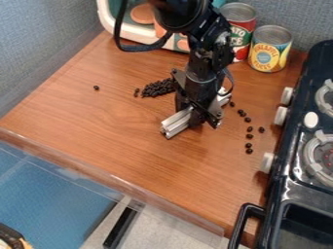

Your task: Sweep into pile

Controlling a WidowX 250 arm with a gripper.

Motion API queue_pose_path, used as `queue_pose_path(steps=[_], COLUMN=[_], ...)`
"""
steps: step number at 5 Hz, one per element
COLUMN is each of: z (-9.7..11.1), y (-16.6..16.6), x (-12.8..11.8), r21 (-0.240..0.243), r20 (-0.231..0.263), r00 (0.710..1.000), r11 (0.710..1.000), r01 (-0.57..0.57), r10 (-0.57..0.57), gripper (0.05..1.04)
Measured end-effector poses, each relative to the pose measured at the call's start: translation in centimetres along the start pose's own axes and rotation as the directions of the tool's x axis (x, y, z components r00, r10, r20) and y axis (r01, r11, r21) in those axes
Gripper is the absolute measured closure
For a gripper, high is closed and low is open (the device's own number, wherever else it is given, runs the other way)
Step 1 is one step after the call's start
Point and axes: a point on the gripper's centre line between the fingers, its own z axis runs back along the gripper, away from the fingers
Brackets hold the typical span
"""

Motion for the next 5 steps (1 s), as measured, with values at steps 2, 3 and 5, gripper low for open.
queue_pose_path(steps=[2, 3, 5], z=[-0.7, -0.9, -1.2], y=[2.6, 3.6, 5.2], x=[-0.2, -0.2, -0.6], r21=[0.011, 0.012, 0.007], r20=[-0.02, -0.031, -0.044], r00=[0.996, 0.992, 0.985], r11=[0.996, 0.992, 0.986], r01=[-0.09, -0.124, -0.168], r10=[0.09, 0.125, 0.168], gripper=[0.686, 0.686, 0.686])
